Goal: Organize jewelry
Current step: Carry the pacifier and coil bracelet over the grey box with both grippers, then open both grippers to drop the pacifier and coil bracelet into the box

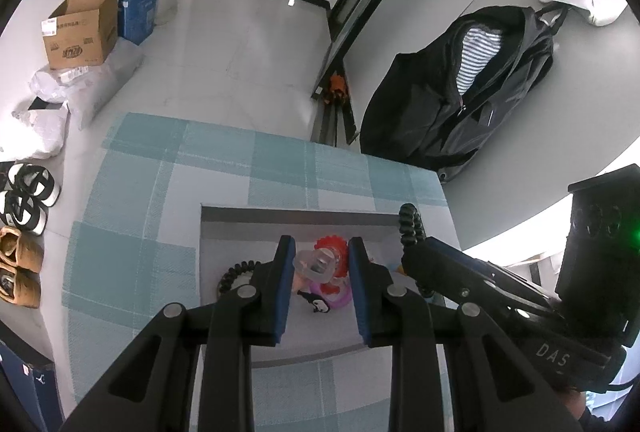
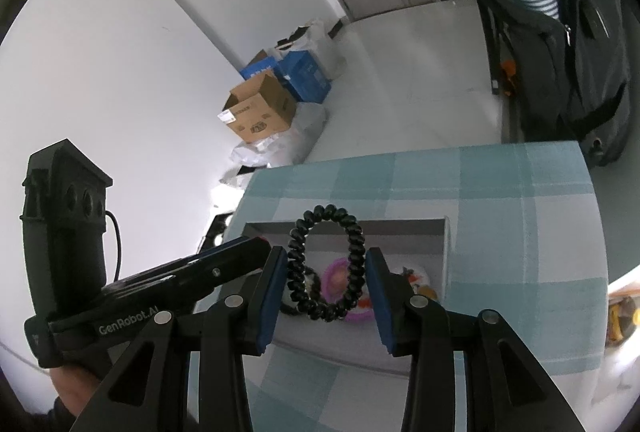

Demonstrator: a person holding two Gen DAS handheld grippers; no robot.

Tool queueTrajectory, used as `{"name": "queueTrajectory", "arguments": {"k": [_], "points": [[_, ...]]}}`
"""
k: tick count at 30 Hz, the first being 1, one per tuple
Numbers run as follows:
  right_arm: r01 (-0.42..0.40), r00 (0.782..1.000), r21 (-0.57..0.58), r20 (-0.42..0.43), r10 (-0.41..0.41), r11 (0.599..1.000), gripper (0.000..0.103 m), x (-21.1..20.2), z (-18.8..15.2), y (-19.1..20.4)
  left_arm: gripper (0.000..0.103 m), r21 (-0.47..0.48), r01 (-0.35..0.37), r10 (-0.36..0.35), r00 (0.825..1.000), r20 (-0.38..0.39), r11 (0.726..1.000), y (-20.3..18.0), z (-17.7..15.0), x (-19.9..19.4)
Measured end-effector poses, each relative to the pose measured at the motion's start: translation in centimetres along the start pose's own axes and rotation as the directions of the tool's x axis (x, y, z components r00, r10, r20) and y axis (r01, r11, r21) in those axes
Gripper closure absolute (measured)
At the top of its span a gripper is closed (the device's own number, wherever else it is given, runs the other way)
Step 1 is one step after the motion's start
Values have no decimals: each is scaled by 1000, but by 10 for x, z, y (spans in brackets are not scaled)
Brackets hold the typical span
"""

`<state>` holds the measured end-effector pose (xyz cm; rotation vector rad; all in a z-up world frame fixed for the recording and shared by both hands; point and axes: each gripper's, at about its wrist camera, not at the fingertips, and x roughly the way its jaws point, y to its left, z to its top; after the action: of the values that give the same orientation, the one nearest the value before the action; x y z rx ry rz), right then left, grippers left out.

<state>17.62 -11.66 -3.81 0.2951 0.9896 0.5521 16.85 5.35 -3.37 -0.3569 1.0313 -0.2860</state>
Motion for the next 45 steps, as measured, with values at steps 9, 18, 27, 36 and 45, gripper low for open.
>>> {"name": "queueTrajectory", "arguments": {"k": [9, 18, 27, 36, 45], "points": [[28, 999, 9, -39, -28, 1000, 63, 0, -3, -8, 82, 13, -13, 14, 1000, -24, 1000, -5, -2, 9], [47, 997, 4, -54, -47, 999, 58, 0, -7, -9, 80, -9, 31, -31, 999, -15, 999, -2, -1, 7], [53, 998, -36, -13, -54, 998, 42, -11, -10, -2, 40, 13, -3, 3, 1000, -2, 1000, -6, -5, -2], [70, 996, -73, 53, -67, 995, 30, -27, -14, 2, 40, 21, -35, 35, 999, 41, 999, -4, -10, -18], [69, 988, -125, 143, -51, 990, 21, -44, -23, 14, 40, 56, -175, 163, 972, 169, 983, -13, -21, -43]]}}
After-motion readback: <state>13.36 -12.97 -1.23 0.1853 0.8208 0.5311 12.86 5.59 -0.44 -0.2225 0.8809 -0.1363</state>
